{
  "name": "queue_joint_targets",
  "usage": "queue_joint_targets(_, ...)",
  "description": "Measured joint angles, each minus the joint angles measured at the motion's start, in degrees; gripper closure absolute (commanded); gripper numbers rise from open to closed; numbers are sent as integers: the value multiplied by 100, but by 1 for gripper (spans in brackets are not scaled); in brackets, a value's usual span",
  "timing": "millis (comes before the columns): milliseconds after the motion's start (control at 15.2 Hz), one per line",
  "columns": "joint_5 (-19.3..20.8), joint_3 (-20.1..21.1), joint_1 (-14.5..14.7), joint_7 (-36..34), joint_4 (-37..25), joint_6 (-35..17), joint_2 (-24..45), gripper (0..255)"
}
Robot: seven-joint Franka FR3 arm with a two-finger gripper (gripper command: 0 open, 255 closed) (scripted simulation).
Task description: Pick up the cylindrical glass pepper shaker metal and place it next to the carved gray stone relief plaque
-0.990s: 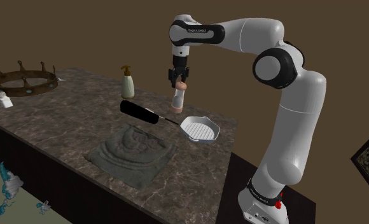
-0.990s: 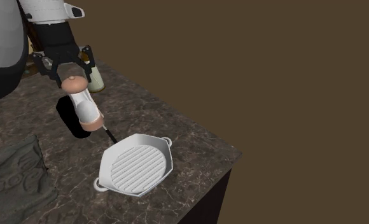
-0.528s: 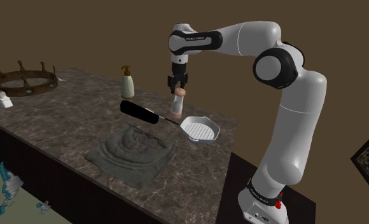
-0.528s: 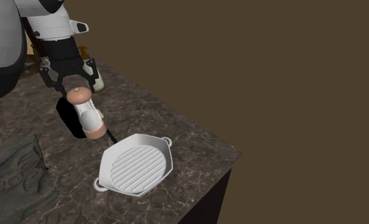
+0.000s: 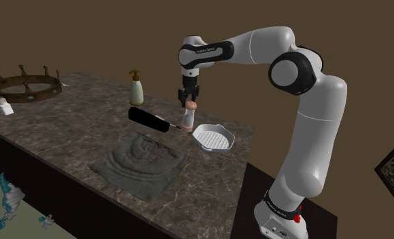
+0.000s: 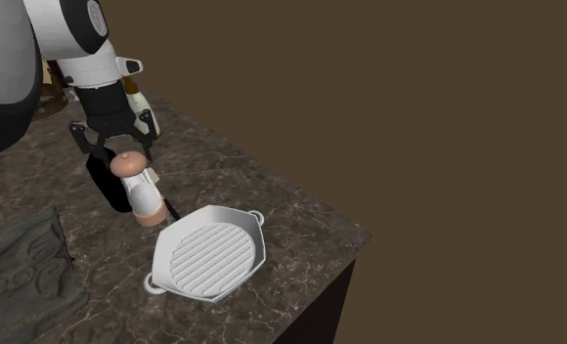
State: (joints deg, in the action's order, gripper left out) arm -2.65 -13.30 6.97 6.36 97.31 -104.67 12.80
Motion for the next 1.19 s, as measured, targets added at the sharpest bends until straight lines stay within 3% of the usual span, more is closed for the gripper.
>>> queue_joint_targets(594, -46, 11, -8, 35, 454, -616, 166, 255)
queue_joint_targets(990, -50, 12, -8, 38, 505, -676, 173, 255)
queue_joint_targets(1056, -50, 12, -8, 38, 505, -677, 173, 0)
queue_joint_targets(1188, -50, 12, -8, 38, 505, -678, 173, 0)
